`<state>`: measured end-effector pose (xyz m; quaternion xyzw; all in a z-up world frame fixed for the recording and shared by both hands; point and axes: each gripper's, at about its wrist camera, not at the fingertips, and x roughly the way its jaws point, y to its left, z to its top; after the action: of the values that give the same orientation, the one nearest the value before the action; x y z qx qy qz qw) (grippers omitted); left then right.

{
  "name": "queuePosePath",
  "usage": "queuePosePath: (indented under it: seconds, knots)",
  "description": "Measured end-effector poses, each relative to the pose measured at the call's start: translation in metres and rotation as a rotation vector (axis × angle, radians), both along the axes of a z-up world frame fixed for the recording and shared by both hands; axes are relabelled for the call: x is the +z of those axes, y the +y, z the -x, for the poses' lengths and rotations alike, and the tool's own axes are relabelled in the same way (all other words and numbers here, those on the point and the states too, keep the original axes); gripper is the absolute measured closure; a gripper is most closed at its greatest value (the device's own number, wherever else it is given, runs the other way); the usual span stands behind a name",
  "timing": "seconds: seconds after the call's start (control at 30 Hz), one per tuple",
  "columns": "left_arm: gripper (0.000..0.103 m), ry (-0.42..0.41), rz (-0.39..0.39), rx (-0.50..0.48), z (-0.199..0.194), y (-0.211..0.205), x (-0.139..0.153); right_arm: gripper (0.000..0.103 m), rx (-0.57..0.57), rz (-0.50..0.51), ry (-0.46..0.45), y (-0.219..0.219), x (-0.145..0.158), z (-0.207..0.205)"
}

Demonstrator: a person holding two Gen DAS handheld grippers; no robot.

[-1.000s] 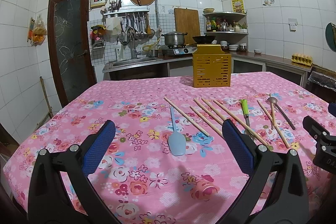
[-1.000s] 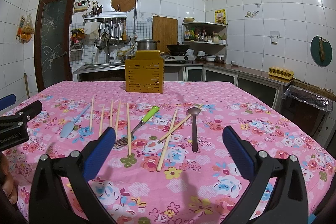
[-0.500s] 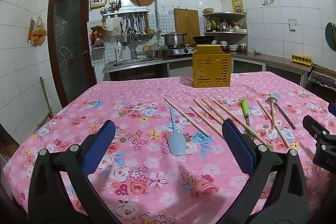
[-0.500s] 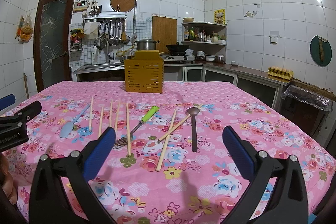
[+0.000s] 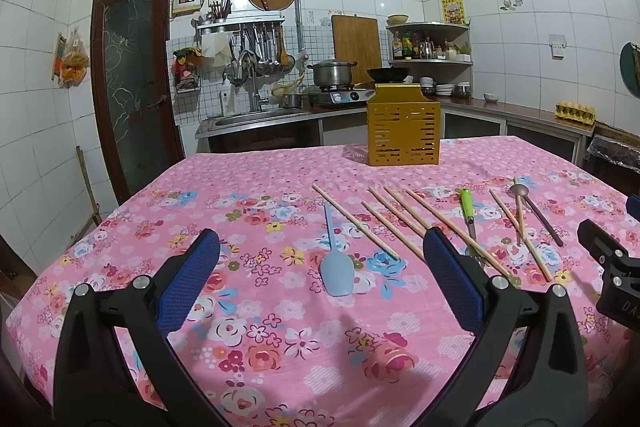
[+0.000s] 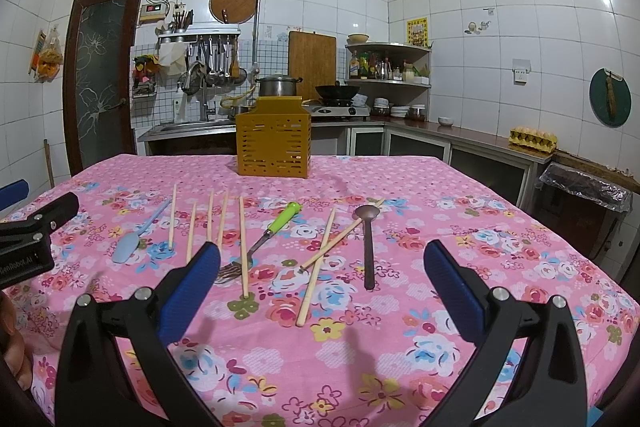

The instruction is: Organize utensils

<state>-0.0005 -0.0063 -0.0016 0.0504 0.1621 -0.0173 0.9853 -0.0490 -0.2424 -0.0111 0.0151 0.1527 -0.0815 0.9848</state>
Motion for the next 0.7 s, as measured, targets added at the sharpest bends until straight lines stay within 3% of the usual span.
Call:
queuePosePath:
  seconds: [0.7]
  knots:
    - [0.005,0.004,0.003,-0.005,-0.0012,0.0003,-0.0021,0.004,-0.005,-0.005,0.006,-0.002,-0.0001,-0.0002]
